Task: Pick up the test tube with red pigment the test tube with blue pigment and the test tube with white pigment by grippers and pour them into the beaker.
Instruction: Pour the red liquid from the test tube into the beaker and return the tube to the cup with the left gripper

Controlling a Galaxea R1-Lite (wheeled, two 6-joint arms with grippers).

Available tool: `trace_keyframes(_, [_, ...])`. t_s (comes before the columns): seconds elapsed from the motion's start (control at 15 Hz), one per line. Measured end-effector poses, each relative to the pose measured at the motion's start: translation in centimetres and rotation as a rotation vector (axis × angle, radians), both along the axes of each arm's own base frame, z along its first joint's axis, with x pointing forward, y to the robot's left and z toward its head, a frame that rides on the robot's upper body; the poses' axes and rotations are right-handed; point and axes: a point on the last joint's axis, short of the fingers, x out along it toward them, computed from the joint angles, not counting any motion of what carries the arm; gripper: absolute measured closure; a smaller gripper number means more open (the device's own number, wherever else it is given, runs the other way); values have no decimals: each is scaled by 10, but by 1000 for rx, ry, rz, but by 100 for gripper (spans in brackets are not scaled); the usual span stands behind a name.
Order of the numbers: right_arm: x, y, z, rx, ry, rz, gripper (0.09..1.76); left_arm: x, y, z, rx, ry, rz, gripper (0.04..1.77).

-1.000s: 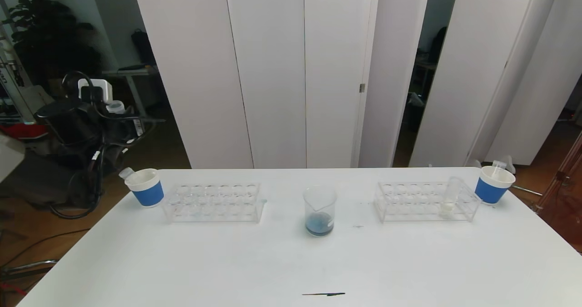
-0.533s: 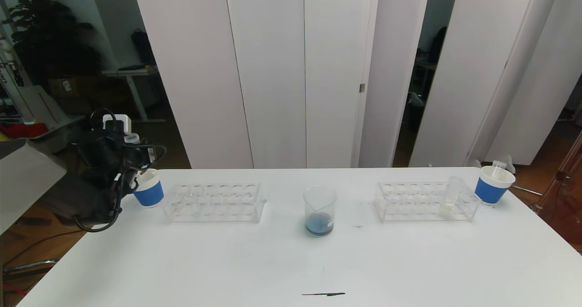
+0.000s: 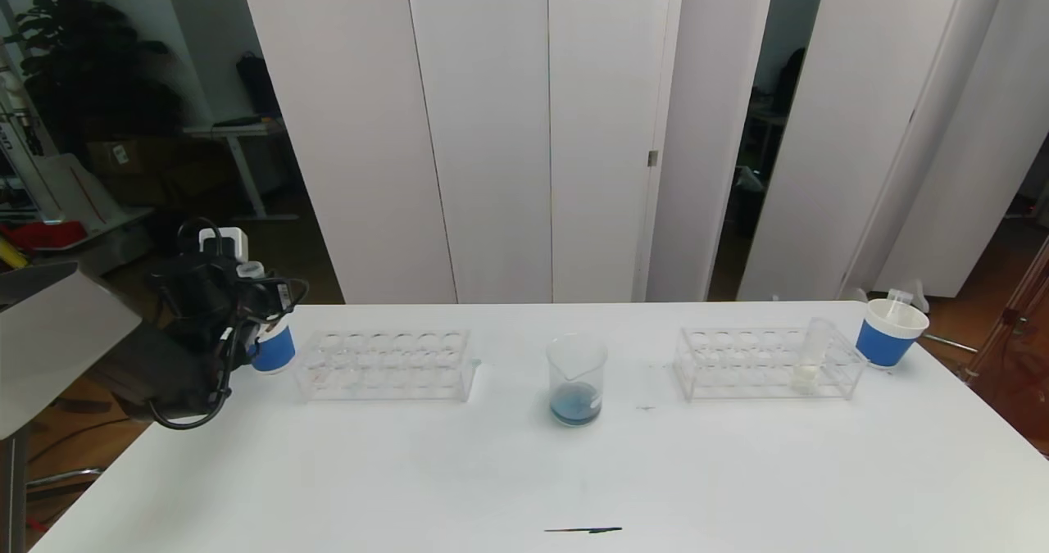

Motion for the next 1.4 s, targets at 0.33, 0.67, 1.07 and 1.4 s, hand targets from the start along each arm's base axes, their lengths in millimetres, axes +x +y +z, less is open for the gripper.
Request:
trace_keyframes(0.33, [0, 0, 0, 0, 0, 0, 10, 1, 0, -10, 14, 32, 3, 121])
trace_keyframes(0.67, [0, 0, 0, 0, 0, 0, 10, 2, 3, -12, 62, 54, 8, 97])
trace_keyframes(1.07, [0, 0, 0, 0, 0, 0, 10, 2, 0, -6, 77, 44, -11, 6])
trace_keyframes(1.4, [0, 0, 0, 0, 0, 0, 10, -4, -8, 25, 85, 2, -45, 6])
